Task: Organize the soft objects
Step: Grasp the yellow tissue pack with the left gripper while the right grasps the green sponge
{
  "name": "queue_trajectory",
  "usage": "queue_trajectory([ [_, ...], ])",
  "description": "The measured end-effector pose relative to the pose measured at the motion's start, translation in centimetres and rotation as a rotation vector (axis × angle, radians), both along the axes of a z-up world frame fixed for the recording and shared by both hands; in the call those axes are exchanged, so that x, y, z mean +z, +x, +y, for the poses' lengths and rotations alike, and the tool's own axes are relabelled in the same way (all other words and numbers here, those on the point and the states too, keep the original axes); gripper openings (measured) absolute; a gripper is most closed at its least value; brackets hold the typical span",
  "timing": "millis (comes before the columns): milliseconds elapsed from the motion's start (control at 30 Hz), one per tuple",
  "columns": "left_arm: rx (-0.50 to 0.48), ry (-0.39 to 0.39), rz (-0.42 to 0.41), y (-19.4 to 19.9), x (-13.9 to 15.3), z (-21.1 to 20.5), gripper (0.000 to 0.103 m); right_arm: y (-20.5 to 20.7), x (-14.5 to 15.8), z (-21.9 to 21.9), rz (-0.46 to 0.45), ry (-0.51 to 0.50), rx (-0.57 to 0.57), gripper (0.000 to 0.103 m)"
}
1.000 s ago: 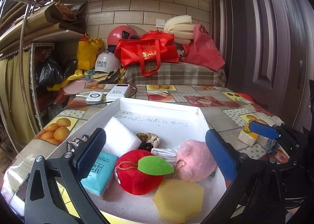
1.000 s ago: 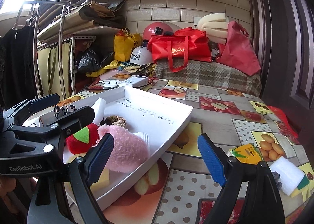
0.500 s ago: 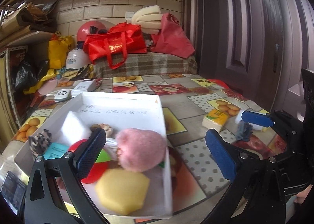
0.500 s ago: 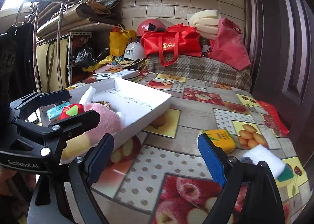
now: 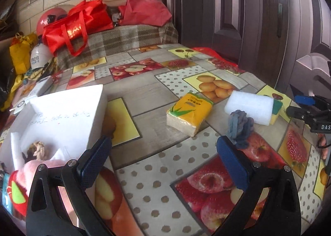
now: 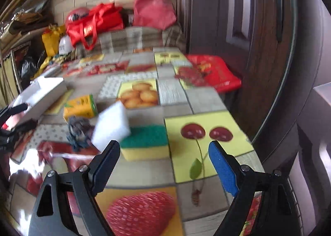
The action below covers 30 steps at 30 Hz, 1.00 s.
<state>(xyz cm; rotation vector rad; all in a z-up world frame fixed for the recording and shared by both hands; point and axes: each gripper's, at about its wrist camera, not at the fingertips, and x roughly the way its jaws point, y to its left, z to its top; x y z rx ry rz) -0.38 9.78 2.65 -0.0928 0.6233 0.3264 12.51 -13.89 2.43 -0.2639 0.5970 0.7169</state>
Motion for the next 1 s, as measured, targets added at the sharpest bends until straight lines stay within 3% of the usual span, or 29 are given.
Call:
queue_trajectory([
  [133,-0.043,0.002,0.075,3.3,-0.8,-0.1,0.102,0.3,-0.9,0.4,0.063,-0.047,0.08,0.088],
  [267,-0.065,0.006,0.117,5.4,-1.1,0.0,0.097,0.3,-1.7,2.1,0.046,-0.153,0.087,0.088],
  [367,-0.088,-0.004,0.141,6.3,-1.4,0.1,0.097,0.8,-1.8,3.0,0.007,-0.167,0.108,0.088],
  [633,-0.118,0.042,0.2,9.1,-2.1,-0.2,0.097,1.8,-2.9,4.9,0.053,-0.187,0.149,0.087],
  [667,-0.123,0.043,0.21,9.5,-2.2,-0.2,0.093,1.9,-2.9,4.9,0.061,-0.181,0.142,0.087],
  [700,-0.138,0.036,0.223,9.9,-2.4,-0.1,0.071,2.1,-2.9,4.7,0.073,-0.17,0.137,0.078],
  [733,-0.155,0.023,0.233,10.1,-2.6,-0.1,0.062,2.2,-2.9,4.5,0.083,-0.157,0.137,0.065],
  [767,-0.163,0.022,0.223,10.1,-2.4,-0.1,0.062,2.3,-2.8,4.3,0.091,-0.144,0.132,0.056],
  [1000,-0.132,0.042,0.159,9.1,-1.6,0.0,0.059,3.4,-1.8,1.6,0.096,-0.02,0.002,0.055],
])
